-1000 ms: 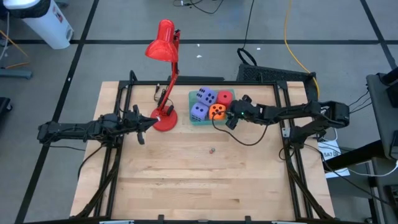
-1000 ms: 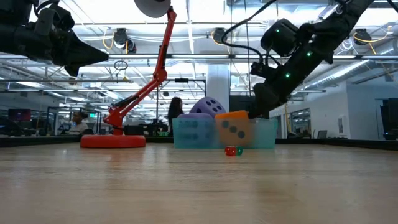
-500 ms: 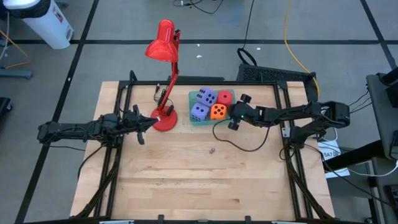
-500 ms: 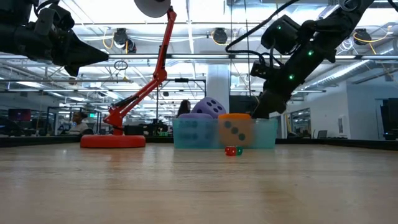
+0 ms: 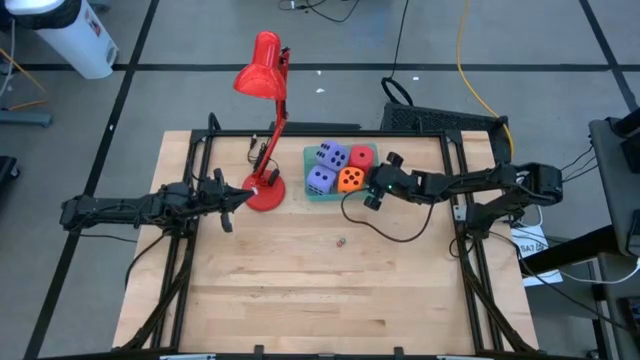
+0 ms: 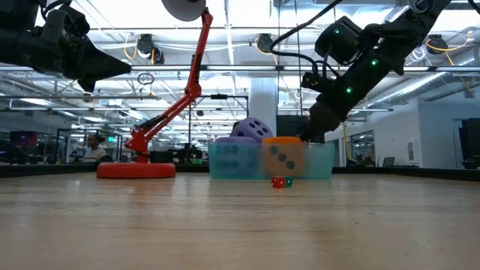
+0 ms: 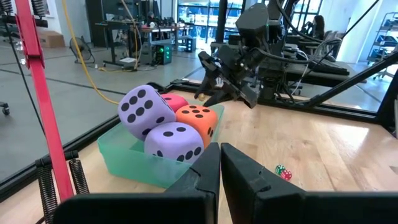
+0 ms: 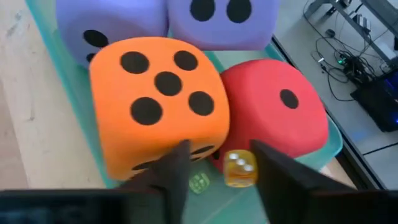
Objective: Pick & Place Dice
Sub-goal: Put the yellow small die into the green bin
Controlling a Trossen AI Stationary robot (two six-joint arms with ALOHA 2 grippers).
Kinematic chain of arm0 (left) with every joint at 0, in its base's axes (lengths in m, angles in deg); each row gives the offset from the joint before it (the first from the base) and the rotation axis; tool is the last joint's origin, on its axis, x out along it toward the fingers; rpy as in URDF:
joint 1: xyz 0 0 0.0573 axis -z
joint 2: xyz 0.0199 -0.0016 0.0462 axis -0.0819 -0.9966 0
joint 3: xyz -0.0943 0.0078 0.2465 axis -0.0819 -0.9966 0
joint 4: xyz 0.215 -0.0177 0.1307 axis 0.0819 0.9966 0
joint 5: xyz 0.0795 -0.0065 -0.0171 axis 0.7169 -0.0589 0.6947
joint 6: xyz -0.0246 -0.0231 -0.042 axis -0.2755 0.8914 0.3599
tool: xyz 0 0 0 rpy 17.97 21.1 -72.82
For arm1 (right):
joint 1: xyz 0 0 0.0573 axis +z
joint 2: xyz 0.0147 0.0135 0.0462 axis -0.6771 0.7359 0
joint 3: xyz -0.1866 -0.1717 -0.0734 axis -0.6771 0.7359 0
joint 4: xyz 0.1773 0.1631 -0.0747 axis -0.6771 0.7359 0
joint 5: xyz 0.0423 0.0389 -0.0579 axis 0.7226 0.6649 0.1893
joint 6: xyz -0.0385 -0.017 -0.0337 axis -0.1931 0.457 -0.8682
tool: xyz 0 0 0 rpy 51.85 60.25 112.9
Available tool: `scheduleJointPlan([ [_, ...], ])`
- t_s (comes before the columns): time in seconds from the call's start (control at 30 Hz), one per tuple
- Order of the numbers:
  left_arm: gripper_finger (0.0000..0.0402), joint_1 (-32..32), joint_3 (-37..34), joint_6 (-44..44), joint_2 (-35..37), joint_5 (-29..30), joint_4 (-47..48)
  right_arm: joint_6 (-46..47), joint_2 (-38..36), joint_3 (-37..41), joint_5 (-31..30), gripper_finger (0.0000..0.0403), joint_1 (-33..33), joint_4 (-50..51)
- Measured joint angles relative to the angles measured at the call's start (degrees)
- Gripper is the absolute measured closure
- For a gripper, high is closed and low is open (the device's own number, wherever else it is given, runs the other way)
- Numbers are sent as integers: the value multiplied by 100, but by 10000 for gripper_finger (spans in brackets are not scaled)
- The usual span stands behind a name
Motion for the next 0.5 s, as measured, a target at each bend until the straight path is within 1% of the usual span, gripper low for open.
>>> scheduleJointPlan([
  [0.1,376,0,0,0,0,0,0,73,-2,0,-35,183,-4,0],
  [0.17,376,0,0,-2,0,0,1,75,-2,0,-16,155,-4,12],
  [0.2,376,-1,0,-2,0,0,2,74,-2,-1,1,152,-2,19],
  [0.27,376,0,0,-2,0,0,2,68,-2,-1,25,167,-2,26],
  [0.43,376,0,0,-2,0,1,6,-130,0,0,158,272,2,15],
  [0.5,376,0,0,-10,0,8,14,-198,0,-2,160,298,29,11],
])
